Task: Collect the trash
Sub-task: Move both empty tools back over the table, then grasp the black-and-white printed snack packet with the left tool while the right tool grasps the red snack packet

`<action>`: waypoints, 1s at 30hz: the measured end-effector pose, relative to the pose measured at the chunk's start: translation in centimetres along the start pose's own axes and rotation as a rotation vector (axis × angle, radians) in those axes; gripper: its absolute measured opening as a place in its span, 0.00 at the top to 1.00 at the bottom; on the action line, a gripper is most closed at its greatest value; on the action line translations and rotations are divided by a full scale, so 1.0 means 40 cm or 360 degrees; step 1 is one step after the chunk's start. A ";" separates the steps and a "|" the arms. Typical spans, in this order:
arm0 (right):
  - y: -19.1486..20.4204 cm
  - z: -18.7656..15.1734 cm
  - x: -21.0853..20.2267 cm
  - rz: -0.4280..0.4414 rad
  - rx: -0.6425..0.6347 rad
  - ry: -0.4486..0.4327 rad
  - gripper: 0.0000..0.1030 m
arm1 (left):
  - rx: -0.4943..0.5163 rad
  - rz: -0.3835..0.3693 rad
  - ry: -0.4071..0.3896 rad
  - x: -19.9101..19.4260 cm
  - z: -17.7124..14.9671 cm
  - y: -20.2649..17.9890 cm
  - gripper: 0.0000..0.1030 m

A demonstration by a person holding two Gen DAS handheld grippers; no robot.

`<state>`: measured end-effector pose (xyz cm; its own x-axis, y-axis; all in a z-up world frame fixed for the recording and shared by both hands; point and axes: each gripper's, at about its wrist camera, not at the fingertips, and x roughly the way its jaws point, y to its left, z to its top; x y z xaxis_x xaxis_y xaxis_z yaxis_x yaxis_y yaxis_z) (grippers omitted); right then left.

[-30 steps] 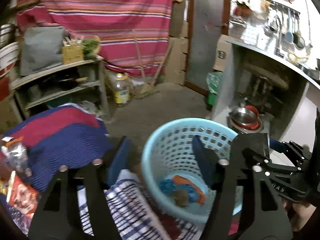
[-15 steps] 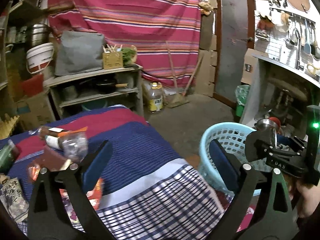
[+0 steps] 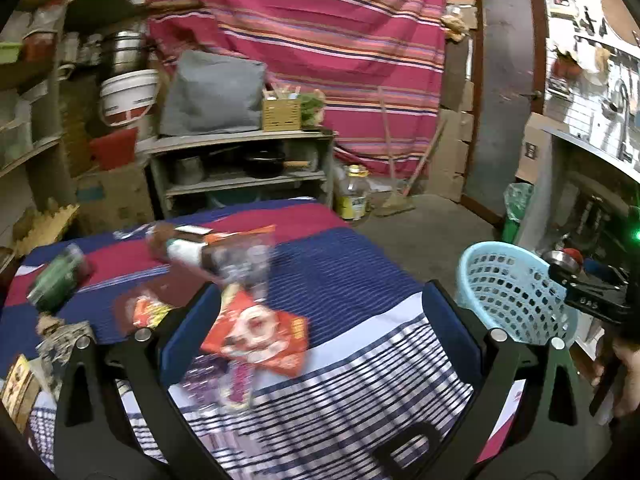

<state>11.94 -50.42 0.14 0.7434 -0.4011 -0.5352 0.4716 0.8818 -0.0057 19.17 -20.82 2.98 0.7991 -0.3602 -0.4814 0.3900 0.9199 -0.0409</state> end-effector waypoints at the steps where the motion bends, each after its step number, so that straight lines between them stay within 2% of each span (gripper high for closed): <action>1: 0.011 -0.002 -0.007 0.0016 -0.0003 -0.0005 0.12 | -0.0007 0.0014 0.0000 -0.007 -0.005 0.011 0.06; 12: 0.227 -0.048 -0.084 0.0213 -0.0104 -0.0022 0.12 | -0.0099 0.0257 0.0021 -0.109 -0.060 0.239 0.06; 17: 0.331 -0.069 -0.111 0.0291 -0.0170 -0.0014 0.12 | -0.0171 0.0354 0.0065 -0.125 -0.094 0.344 0.06; 25: 0.453 -0.093 -0.117 0.0370 -0.0241 0.0013 0.12 | -0.0252 0.0441 0.0148 -0.118 -0.142 0.486 0.06; 30: 0.518 -0.109 -0.112 0.0402 -0.0284 0.0032 0.12 | -0.0332 0.0430 0.0225 -0.087 -0.170 0.557 0.13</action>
<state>16.33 -29.29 -1.26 0.8162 -0.1601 -0.5552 0.1807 0.9834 -0.0178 21.97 1.99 -2.21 0.7837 -0.0881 -0.6149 0.0601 0.9960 -0.0660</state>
